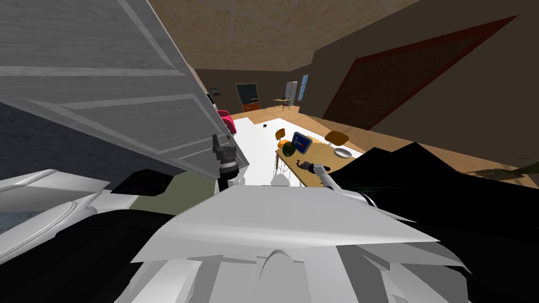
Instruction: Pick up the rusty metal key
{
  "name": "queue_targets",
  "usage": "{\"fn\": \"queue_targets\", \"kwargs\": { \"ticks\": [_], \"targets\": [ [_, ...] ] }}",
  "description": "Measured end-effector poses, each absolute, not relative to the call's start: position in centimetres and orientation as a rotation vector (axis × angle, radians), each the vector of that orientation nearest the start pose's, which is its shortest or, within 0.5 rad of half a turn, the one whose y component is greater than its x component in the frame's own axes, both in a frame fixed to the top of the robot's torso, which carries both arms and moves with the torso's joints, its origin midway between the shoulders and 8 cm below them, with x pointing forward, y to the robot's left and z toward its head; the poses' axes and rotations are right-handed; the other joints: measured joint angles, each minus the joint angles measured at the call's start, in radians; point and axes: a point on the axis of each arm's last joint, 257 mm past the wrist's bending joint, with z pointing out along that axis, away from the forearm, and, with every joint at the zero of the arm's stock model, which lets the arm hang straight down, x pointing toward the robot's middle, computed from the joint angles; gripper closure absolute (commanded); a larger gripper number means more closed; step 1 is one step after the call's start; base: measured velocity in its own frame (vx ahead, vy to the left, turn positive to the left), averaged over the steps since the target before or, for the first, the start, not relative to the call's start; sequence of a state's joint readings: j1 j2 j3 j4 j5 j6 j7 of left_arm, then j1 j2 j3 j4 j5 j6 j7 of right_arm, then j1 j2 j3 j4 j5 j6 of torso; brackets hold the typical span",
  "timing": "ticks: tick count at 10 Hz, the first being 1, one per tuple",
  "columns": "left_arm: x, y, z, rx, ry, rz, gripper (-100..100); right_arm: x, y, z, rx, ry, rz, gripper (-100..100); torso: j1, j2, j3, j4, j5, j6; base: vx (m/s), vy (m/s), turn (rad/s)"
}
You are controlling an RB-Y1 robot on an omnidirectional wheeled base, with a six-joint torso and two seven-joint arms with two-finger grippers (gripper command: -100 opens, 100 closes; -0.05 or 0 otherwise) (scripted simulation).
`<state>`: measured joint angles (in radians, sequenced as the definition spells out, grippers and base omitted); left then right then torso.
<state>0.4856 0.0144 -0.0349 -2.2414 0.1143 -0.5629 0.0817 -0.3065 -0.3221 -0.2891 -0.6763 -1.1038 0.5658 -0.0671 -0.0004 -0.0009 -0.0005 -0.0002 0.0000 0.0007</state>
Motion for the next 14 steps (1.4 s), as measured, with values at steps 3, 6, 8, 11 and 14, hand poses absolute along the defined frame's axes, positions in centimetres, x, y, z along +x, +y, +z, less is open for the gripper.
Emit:
{"fn": "queue_targets", "kwargs": {
  "ticks": [3, 6, 8, 11, 14],
  "targets": [
    [34.2, 28.0, 2.3, -0.726, 0.5, -1.494, 0, 47.4, -34.7, -49.7, -2.801, -0.663, -1.141, -100, -0.001, -0.001, 0.0, 0.0, 0.0, 0.0, 0.022, -0.023, 0.018],
    [34.2, 28.0, 2.3, -0.726, 0.5, -1.494, 0, 47.1, -33.9, -49.9, -2.766, -0.626, -1.103, -100, 0.0, 0.0, 0.0, 0.0, 0.0, 0.0, 0.016, -0.014, 0.013],
    [34.2, 28.0, 2.3, -0.726, 0.5, -1.494, 0, 47.0, -33.5, -50.0, -2.747, -0.606, -1.086, -100, 0.0, 0.0, 0.0, 0.0, 0.0, 0.0, 0.014, -0.017, 0.016],
    [34.2, 28.0, 2.3, -0.726, 0.5, -1.494, 0, 47.0, -33.3, -49.9, -2.735, -0.595, -1.077, -100, 0.001, 0.001, 0.0, 0.0, 0.0, 0.0, -0.003, -0.025, 0.056],
    [34.2, 28.0, 2.3, -0.725, 0.5, -1.494, 0, 47.5, -31.9, -50.7, -2.765, -0.553, -1.06, -100, -0.007, 0.004, 0.002, 0.001, -0.001, 0.001, -0.045, -0.103, 0.091]
  ]
}}
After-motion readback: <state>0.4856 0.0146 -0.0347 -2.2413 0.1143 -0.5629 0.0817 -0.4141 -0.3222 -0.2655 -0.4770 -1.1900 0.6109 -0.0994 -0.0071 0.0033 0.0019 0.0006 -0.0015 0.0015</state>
